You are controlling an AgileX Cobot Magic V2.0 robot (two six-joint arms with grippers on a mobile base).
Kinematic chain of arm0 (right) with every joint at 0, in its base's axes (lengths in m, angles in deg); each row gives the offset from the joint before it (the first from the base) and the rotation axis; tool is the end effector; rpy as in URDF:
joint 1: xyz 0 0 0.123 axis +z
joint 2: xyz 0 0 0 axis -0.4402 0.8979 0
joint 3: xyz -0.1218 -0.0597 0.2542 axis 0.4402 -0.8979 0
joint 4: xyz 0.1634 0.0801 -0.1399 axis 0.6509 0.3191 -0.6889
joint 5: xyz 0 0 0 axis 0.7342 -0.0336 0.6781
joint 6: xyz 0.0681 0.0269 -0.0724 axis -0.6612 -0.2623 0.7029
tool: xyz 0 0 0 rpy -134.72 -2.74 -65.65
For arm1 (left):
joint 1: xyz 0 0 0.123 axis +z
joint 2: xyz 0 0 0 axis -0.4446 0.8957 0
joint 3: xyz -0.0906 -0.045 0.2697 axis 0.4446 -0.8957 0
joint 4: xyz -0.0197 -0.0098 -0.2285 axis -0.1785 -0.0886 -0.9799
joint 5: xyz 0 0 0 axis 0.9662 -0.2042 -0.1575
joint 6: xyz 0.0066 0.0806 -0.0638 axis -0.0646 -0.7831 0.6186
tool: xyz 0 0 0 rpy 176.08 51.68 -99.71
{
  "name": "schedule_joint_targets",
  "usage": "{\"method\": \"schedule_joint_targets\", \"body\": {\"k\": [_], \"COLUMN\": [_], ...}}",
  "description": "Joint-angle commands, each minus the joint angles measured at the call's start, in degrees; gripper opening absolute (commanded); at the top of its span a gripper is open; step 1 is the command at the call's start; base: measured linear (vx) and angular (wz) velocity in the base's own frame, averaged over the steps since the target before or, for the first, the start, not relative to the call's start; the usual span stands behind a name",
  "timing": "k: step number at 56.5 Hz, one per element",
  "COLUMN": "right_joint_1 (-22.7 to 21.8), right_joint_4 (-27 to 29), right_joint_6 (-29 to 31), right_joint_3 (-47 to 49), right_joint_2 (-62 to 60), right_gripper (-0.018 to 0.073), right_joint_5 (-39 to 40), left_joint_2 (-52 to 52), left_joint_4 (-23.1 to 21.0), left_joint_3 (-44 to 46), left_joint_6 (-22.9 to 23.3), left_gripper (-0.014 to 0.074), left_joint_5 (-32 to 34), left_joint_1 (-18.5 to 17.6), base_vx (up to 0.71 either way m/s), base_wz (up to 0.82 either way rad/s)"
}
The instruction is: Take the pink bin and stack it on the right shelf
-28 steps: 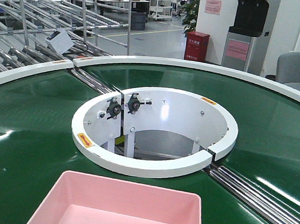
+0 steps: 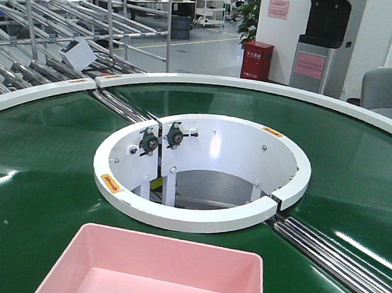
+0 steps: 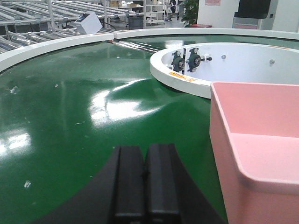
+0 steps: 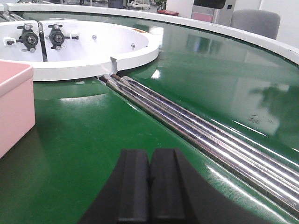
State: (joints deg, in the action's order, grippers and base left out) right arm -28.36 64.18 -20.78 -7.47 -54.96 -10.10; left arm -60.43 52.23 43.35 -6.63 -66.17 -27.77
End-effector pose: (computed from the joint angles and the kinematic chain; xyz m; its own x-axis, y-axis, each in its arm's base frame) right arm 0.0415 -0.0038 0.1804 -0.1700 -0.0916 -0.9812 0.0433 0.9940 -0.1003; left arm 0.0452 -0.0011 0.1911 -0.0978 -0.0298 -0.9948 0.0208 0.9993 -0.0320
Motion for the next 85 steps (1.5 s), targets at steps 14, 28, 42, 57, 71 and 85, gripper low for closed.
{"method": "schedule_joint_targets", "body": {"k": [14, 28, 42, 57, 71, 85], "right_joint_1": [0.0, 0.0, 0.0, 0.0, 0.0, 0.0], "right_joint_4": [-3.6, -2.9, 2.2, 1.0, -4.1, -4.1], "right_joint_6": [1.5, 1.5, -5.7, -5.6, -5.6, -5.8], "right_joint_3": [0.0, 0.0, 2.9, 26.2, 30.8, 30.8], "right_joint_2": [-0.4, -0.4, -0.4, 11.8, 27.2, 36.1], "right_gripper": [-0.0012, -0.0012, -0.0011, -0.001, 0.0, 0.0169], "right_joint_5": [5.8, 12.8, 22.0, 0.7, -3.8, -3.4], "left_joint_2": [1.2, 1.2, 1.2, 8.4, 21.4, 28.9], "left_joint_4": [-0.3, -0.3, 0.0, 0.0, 0.0, -0.3], "left_joint_3": [-0.6, -0.6, 3.4, 26.8, 30.0, 30.0], "left_joint_6": [0.7, 0.7, 0.7, -6.3, -7.3, -7.4], "left_gripper": [-0.0008, -0.0008, -0.0008, -0.0008, 0.004, 0.0317], "left_joint_5": [9.5, 15.8, 18.6, -1.3, -4.1, -4.1], "left_joint_1": [0.1, 0.1, 0.1, 0.1, 0.1, 0.1], "base_vx": [0.0, 0.0, 0.0, 0.0, 0.0, 0.0], "base_wz": [0.0, 0.0, 0.0, 0.0, 0.0, 0.0]}}
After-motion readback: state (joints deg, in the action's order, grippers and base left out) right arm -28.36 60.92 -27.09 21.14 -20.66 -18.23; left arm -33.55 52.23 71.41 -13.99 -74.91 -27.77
